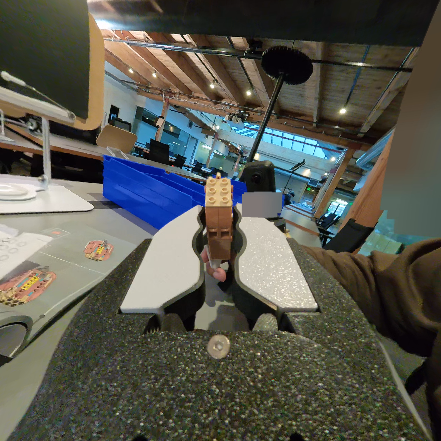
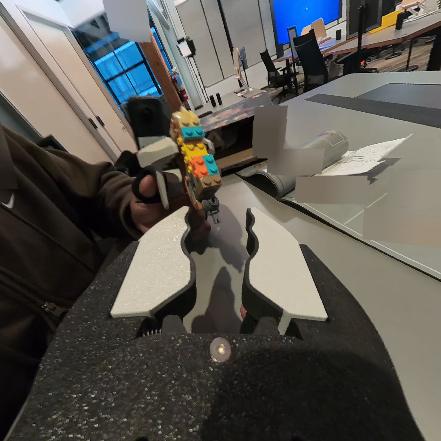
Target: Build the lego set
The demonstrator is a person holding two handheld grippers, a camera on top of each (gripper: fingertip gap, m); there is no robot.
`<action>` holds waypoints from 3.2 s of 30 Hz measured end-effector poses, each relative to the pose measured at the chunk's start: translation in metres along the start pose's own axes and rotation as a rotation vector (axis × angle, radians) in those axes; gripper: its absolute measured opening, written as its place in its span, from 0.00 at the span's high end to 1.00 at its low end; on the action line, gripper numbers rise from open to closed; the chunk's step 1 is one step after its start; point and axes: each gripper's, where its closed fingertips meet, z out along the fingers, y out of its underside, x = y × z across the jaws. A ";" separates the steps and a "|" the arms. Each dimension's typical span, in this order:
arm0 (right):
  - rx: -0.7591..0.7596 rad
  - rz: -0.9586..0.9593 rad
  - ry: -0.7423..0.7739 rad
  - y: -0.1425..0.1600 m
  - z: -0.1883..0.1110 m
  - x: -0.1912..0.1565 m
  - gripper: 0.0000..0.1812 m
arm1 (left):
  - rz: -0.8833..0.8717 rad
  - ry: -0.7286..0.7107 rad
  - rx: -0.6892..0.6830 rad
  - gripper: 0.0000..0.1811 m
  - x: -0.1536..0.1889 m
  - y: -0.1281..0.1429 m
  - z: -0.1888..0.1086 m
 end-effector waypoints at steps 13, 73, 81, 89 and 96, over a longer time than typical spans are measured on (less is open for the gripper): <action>0.076 0.115 -0.123 -0.015 0.005 -0.018 0.85 | -0.152 0.097 0.013 0.88 0.004 0.004 0.003; -0.507 -0.300 0.035 0.068 -0.011 -0.002 0.91 | 0.319 0.109 -0.374 0.74 0.004 0.044 -0.002; -0.503 -0.295 0.028 0.069 -0.011 -0.003 0.91 | 0.319 0.109 -0.374 0.74 0.005 0.044 -0.002; -0.500 -0.294 0.030 0.069 -0.010 -0.002 0.91 | 0.326 0.097 -0.373 0.74 0.003 0.043 -0.003; -0.497 -0.294 0.033 0.069 -0.010 -0.002 0.91 | 0.337 0.026 -0.351 0.75 -0.009 0.035 -0.004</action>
